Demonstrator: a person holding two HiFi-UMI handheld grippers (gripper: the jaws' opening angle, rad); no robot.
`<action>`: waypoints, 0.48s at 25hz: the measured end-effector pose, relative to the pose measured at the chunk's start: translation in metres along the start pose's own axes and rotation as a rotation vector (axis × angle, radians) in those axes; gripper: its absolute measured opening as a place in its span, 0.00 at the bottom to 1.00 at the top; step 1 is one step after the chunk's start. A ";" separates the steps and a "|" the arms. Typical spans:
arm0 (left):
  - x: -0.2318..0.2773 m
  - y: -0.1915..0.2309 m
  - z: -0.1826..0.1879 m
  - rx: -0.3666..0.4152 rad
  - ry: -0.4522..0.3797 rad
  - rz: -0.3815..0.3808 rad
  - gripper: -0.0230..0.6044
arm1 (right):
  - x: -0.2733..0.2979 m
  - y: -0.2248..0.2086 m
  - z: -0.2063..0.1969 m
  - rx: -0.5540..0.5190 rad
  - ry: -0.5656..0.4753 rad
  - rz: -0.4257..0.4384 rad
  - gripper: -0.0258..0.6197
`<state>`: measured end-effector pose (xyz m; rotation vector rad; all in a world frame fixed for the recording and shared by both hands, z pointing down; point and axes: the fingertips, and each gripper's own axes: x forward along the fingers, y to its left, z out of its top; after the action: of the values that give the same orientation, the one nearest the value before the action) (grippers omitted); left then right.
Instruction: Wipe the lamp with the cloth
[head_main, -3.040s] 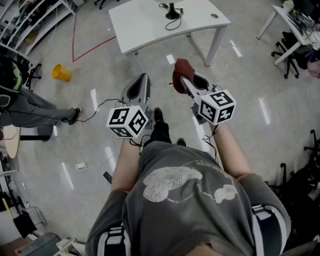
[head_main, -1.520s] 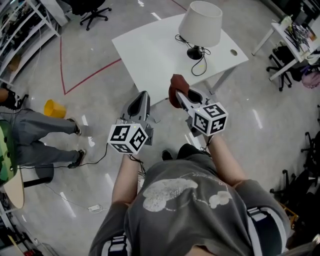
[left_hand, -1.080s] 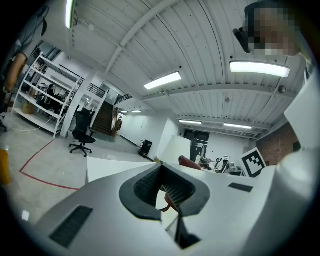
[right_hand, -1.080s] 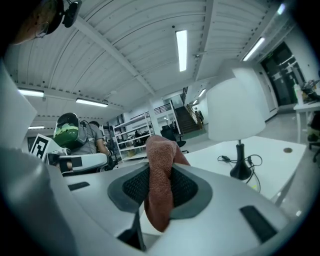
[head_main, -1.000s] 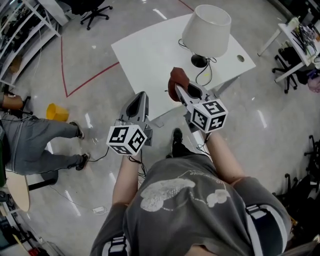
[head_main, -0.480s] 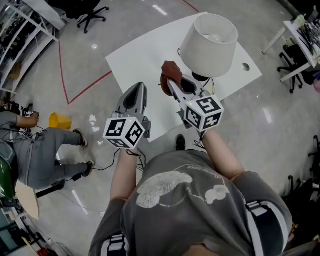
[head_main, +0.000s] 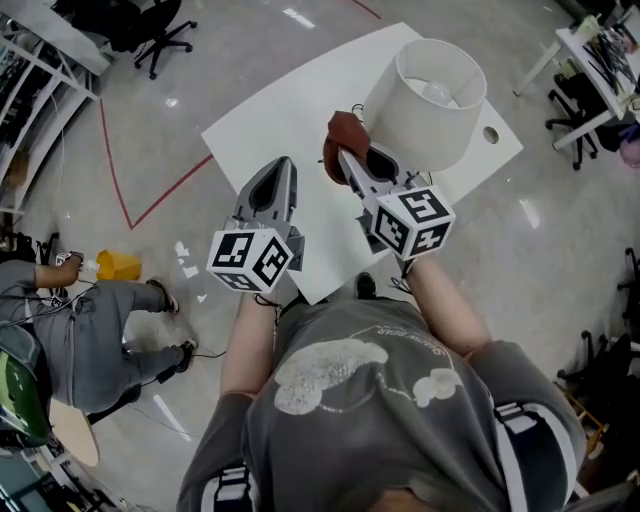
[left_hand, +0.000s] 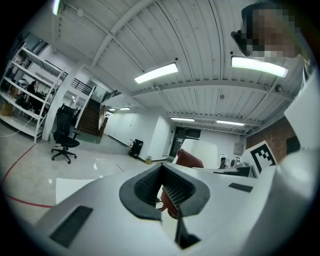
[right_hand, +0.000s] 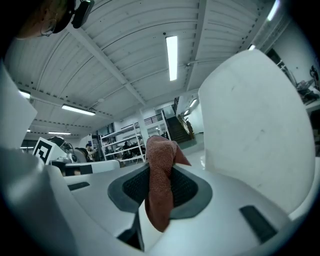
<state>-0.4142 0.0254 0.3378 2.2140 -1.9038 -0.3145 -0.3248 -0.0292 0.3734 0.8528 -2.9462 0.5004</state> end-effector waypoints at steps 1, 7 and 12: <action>0.007 0.001 0.002 0.000 0.006 -0.026 0.05 | 0.003 -0.003 0.006 0.007 -0.014 -0.027 0.18; 0.036 0.014 0.021 0.024 0.022 -0.154 0.05 | 0.023 -0.008 0.037 0.041 -0.096 -0.150 0.18; 0.056 0.021 0.039 0.021 0.009 -0.253 0.05 | 0.034 -0.013 0.075 0.058 -0.192 -0.260 0.18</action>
<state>-0.4377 -0.0339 0.3052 2.4681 -1.6296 -0.3232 -0.3429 -0.0805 0.3097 1.3372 -2.9318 0.5164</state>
